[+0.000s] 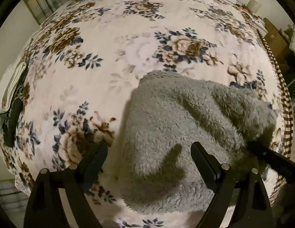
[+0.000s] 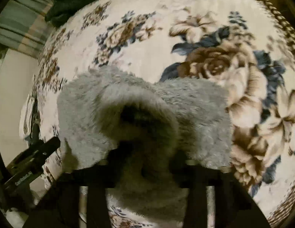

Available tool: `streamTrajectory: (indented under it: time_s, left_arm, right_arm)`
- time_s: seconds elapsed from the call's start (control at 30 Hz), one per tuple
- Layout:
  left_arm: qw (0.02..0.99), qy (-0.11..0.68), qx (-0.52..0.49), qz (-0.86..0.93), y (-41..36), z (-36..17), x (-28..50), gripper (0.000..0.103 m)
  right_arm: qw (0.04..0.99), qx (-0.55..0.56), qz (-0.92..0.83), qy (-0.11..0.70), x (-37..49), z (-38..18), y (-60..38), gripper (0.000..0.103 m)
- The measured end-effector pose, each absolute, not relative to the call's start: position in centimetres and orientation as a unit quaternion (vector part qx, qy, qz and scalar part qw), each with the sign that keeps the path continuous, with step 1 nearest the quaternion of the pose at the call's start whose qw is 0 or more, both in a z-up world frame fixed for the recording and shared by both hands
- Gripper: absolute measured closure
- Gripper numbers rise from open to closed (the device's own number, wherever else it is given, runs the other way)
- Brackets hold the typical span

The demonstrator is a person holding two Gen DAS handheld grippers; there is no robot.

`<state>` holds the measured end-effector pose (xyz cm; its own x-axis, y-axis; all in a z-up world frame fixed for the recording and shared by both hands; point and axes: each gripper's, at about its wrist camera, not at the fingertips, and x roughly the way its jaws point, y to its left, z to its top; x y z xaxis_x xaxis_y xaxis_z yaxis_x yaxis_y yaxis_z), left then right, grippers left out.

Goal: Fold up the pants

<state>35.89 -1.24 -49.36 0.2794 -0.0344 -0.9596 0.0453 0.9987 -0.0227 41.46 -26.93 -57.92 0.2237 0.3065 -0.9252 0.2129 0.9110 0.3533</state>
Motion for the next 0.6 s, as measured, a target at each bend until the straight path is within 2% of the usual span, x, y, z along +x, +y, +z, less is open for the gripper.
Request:
streamTrajectory:
  time_s: [0.03,0.07,0.2,0.3,0.37,0.4,0.43,0.47,0.6]
  left_arm:
    - [0.799,0.600,0.003,-0.028,-1.2,-49.2,36.0,0.014]
    - [0.799,0.601,-0.002,-0.032,-1.3,-49.0,36.0,0.014]
    - [0.802,0.595,-0.026,-0.047,-1.4,-48.0,36.2,0.014]
    - [0.801,0.596,-0.026,-0.048,-1.5,-48.0,36.6,0.014]
    - [0.801,0.597,-0.024,-0.046,-1.4,-48.2,36.8,0.014]
    - [0.800,0.598,-0.023,-0.045,-1.4,-48.4,36.9,0.014]
    - [0.800,0.598,-0.019,-0.041,-1.4,-48.6,36.9,0.014]
    - [0.801,0.598,-0.012,-0.037,-1.5,-48.8,36.9,0.014]
    - [0.795,0.606,-0.002,-0.026,-1.2,-49.6,36.7,0.014]
  right_arm:
    - [0.760,0.220,0.022,0.612,40.9,-57.1,-27.8,0.091]
    - [0.763,0.229,0.019,0.604,40.3,-56.2,-28.6,0.094]
    - [0.775,0.291,-0.009,0.561,37.5,-52.0,-33.0,0.095]
    - [0.763,0.326,-0.013,0.558,35.7,-51.5,-35.7,0.095]
    - [0.756,0.328,0.021,0.566,35.8,-52.0,-35.7,0.089]
    - [0.754,0.324,0.033,0.570,36.1,-52.2,-35.4,0.080]
    - [0.748,0.317,0.046,0.582,36.6,-52.9,-34.5,0.046]
    - [0.741,0.310,0.050,0.593,37.0,-53.4,-33.9,0.022]
    - [0.762,0.282,0.051,0.581,38.3,-53.3,-31.6,0.021]
